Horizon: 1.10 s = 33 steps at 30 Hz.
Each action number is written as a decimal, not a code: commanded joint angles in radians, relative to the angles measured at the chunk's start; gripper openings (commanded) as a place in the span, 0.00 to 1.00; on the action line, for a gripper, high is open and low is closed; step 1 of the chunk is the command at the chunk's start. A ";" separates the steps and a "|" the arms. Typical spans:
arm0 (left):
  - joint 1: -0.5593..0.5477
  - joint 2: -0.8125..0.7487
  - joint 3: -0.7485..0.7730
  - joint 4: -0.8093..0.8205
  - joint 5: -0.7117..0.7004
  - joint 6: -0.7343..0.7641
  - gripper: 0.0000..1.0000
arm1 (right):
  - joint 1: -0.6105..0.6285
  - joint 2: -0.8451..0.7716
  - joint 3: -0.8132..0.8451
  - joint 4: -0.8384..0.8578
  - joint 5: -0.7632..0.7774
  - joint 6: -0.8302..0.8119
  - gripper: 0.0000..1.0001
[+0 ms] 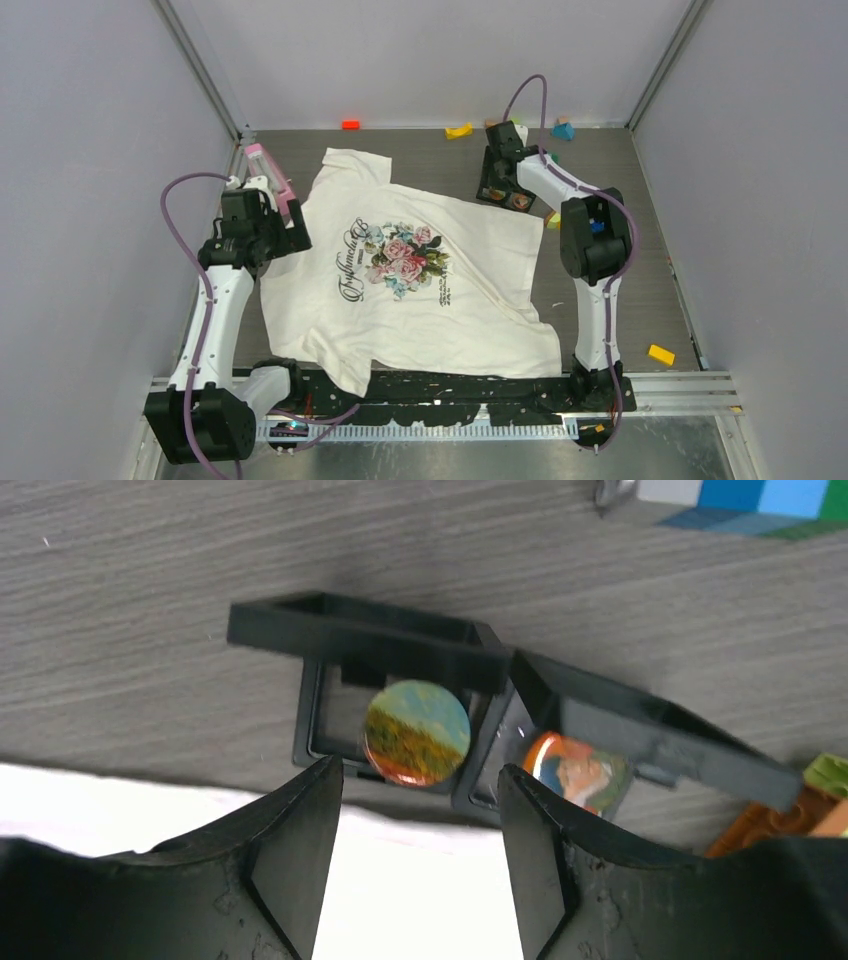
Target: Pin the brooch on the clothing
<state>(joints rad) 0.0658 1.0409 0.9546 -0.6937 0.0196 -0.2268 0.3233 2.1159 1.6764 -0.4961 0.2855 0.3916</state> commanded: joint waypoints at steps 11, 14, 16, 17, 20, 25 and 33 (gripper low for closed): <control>0.005 -0.016 -0.004 0.014 -0.012 0.017 1.00 | 0.002 0.147 0.195 -0.062 0.036 -0.030 0.64; 0.004 -0.018 -0.005 0.014 -0.012 0.017 1.00 | 0.002 0.157 0.194 -0.066 0.036 -0.030 0.64; 0.005 -0.020 -0.005 0.014 -0.012 0.017 1.00 | 0.002 0.164 0.194 -0.067 0.035 -0.029 0.63; 0.004 -0.021 -0.005 0.015 -0.011 0.017 1.00 | 0.002 0.169 0.193 -0.066 0.034 -0.027 0.63; 0.005 -0.023 -0.005 0.014 -0.036 0.017 1.00 | 0.002 0.176 0.193 -0.065 0.030 -0.024 0.61; 0.004 -0.025 -0.007 0.014 -0.044 0.018 1.00 | 0.002 0.184 0.189 -0.062 0.018 -0.017 0.57; 0.004 -0.028 -0.007 0.014 -0.046 0.018 1.00 | 0.002 0.157 0.181 -0.059 0.011 -0.011 0.40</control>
<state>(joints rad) 0.0658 1.0351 0.9512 -0.6933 -0.0101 -0.2256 0.3233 2.2784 1.8347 -0.5610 0.3019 0.3695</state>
